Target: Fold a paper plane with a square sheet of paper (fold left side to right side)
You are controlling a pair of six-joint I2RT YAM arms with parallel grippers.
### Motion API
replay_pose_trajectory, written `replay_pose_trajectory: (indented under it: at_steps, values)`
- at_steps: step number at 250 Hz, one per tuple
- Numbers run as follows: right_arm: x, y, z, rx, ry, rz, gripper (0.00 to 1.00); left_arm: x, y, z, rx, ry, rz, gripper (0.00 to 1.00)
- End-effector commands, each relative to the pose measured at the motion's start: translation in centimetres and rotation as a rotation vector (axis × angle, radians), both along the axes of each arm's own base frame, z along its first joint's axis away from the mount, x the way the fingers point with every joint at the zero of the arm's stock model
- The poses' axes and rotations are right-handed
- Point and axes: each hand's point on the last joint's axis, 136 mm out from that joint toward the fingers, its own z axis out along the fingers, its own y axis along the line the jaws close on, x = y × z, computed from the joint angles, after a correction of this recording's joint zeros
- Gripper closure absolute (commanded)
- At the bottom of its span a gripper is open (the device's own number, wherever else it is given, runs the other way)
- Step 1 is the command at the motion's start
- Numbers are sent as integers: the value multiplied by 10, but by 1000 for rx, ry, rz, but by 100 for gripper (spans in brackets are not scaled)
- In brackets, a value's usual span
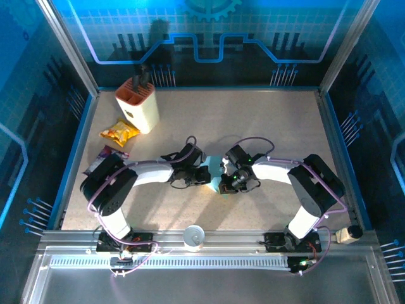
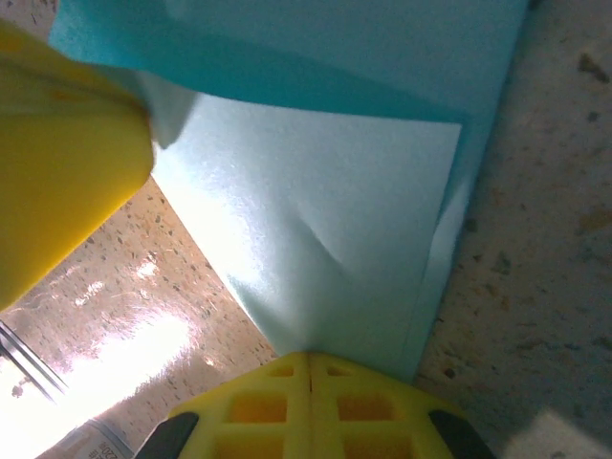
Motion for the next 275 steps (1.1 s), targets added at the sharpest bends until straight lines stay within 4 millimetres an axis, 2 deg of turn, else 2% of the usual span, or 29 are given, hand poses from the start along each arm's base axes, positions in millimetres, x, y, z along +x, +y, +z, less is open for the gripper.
replay_pose_trajectory:
  at_steps: [1,38,120,220,275]
  values:
    - [-23,-46,-34,-233,55,-36,100,-5,-13,19,-135,-27,-6,100]
    - [-24,-52,-36,-263,49,-46,100,-14,-19,18,-161,-30,-6,100]
    - [-23,-53,-37,-283,41,-48,100,-11,-38,8,-169,-13,-13,100]
    - [-23,-57,-37,-324,29,-37,100,-8,-26,-14,-78,6,40,100]
    - [-25,-63,-36,-362,30,-29,100,-11,-10,-29,5,24,76,100]
